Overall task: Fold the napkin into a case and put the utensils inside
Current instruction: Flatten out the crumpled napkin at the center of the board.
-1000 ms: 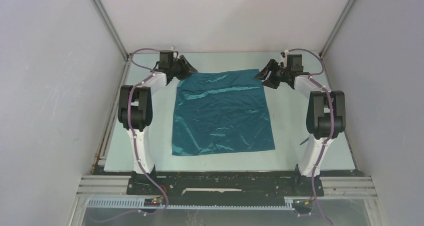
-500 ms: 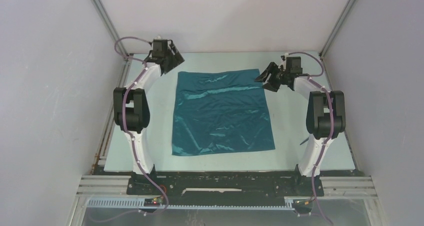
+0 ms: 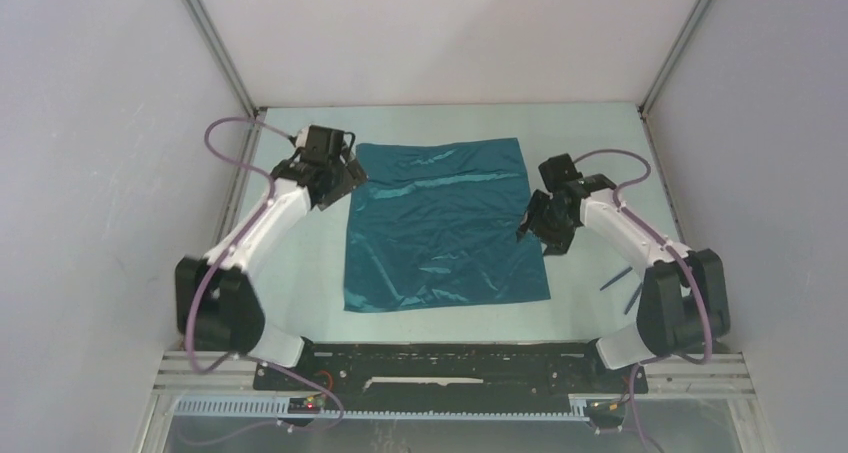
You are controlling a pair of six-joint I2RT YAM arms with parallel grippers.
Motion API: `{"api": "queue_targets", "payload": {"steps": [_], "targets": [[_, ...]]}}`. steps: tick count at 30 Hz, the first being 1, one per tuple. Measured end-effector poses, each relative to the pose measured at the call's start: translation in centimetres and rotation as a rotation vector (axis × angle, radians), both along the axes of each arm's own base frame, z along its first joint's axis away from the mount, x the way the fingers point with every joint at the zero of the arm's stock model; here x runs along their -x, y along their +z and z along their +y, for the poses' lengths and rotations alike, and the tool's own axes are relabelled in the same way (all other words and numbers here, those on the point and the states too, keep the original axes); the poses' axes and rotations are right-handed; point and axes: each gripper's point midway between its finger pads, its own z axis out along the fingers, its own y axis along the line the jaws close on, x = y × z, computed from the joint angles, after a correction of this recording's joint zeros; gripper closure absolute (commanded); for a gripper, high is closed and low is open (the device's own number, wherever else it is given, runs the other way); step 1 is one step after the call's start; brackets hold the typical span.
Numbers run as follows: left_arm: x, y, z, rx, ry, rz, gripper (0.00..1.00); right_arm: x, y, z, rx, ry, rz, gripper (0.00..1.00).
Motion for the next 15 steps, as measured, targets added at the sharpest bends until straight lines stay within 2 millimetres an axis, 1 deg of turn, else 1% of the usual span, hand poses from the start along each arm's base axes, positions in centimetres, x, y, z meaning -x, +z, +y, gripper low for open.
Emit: {"api": "queue_targets", "payload": {"steps": [1,2,3,5,6,8,9,10,13,15], "targets": [[1.5,0.6,-0.3,0.008,-0.001,-0.008,0.23,1.9,-0.1,0.2,0.008,0.005,0.027,0.3],[3.1,1.0,-0.5,0.018,-0.003,-0.016,0.24,3.2,-0.5,0.3,0.014,0.007,0.052,0.32],[5.1,0.8,-0.5,0.025,-0.003,-0.014,0.25,4.5,-1.0,0.3,0.018,0.007,0.082,0.35],[8.7,-0.4,0.0,0.031,0.01,0.014,0.27,7.1,-2.9,-0.2,0.039,-0.01,0.168,0.37],[10.5,-1.4,0.5,0.031,0.022,0.04,0.27,8.0,-3.6,-0.5,0.049,-0.018,0.202,0.38],[13.4,-3.2,1.2,0.031,0.042,0.086,0.29,9.9,-5.0,-1.1,0.071,-0.038,0.266,0.39],[15.0,-4.3,1.6,0.03,0.051,0.117,0.3,10.3,-5.3,-1.3,0.077,-0.045,0.282,0.39],[16.2,-5.0,1.7,0.031,0.056,0.136,0.31,10.7,-5.5,-1.6,0.086,-0.055,0.293,0.4],[18.5,-6.4,1.8,0.039,0.057,0.175,0.33,10.6,-5.7,-1.9,0.093,-0.081,0.292,0.39],[19.2,-6.9,1.6,0.045,0.054,0.195,0.33,10.3,-5.8,-2.0,0.094,-0.098,0.284,0.39]]}}
